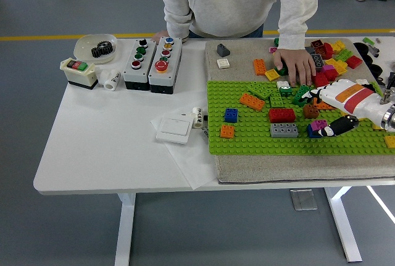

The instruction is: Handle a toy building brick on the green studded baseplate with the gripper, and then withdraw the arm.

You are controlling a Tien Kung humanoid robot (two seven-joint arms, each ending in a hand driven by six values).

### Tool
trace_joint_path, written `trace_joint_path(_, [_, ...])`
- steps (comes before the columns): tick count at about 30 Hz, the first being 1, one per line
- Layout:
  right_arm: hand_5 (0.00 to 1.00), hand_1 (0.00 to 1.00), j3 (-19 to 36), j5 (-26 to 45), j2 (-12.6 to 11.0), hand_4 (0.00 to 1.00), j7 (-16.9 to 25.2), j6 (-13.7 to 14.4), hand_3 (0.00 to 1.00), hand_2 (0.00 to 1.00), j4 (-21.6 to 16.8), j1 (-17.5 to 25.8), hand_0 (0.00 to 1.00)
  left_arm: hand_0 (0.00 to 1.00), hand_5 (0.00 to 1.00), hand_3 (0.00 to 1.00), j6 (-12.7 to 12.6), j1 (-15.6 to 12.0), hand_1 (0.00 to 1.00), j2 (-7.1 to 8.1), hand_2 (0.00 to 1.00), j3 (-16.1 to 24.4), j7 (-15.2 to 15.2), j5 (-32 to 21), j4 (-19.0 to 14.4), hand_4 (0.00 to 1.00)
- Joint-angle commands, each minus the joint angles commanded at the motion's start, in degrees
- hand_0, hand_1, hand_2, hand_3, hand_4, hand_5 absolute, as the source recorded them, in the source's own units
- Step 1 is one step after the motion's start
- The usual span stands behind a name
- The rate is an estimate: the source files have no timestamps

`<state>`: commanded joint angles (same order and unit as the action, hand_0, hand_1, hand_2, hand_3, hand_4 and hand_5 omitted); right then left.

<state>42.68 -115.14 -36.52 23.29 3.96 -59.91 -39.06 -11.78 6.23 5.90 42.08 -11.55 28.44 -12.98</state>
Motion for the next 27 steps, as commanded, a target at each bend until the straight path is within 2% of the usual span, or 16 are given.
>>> trace_joint_path(2, [0.369, 0.604, 1.7, 1.1, -0.8, 0.998, -0.3, -1.1, 0.796, 0.717, -1.6, 1.2, 0.541, 0.800, 0.678, 0.745, 0.0, 0.0, 0.845, -0.01, 0.842, 0.1, -0.1, 0.3, 0.0, 0.812])
trace_joint_path(3, [0.476, 0.636, 2.7, 1.9, -1.3, 0.998, -0.8, -1.6, 0.796, 0.730, -2.6, 2.0, 0.582, 0.800, 0.679, 0.745, 0.0, -0.1, 0.845, -0.02, 0.842, 0.2, -0.1, 0.3, 0.0, 0.812])
trace_joint_path(8, [0.476, 0.636, 6.5, 5.4, -3.3, 0.998, -2.5, -3.6, 0.796, 0.730, -6.3, 5.3, 0.582, 0.800, 0.679, 0.745, 0.0, -0.2, 0.845, -0.05, 0.842, 0.5, -0.1, 0.8, 0.1, 0.812])
trace_joint_path(9, [0.519, 0.681, 7.1, 6.1, -3.6, 0.998, -2.7, -4.0, 0.781, 0.743, -6.9, 5.8, 0.681, 0.800, 0.679, 0.746, 0.0, -0.2, 0.845, -0.06, 0.842, 0.6, -0.1, 0.9, 0.1, 0.812])
trace_joint_path(18, [0.498, 0.702, 13.8, 12.5, -6.1, 0.979, -3.5, -8.1, 0.774, 0.750, -13.6, 14.2, 0.711, 0.800, 0.681, 0.746, 0.1, -0.7, 0.845, -0.22, 0.842, 1.7, -0.4, 2.4, 0.2, 0.812])
trace_joint_path(27, [0.484, 0.718, 14.5, 13.2, -6.4, 0.986, -2.5, -9.4, 0.763, 0.749, -15.3, 17.3, 0.743, 0.798, 0.679, 0.747, 0.2, -1.0, 0.845, -0.33, 0.843, 2.7, -0.8, 3.9, 0.2, 0.810])
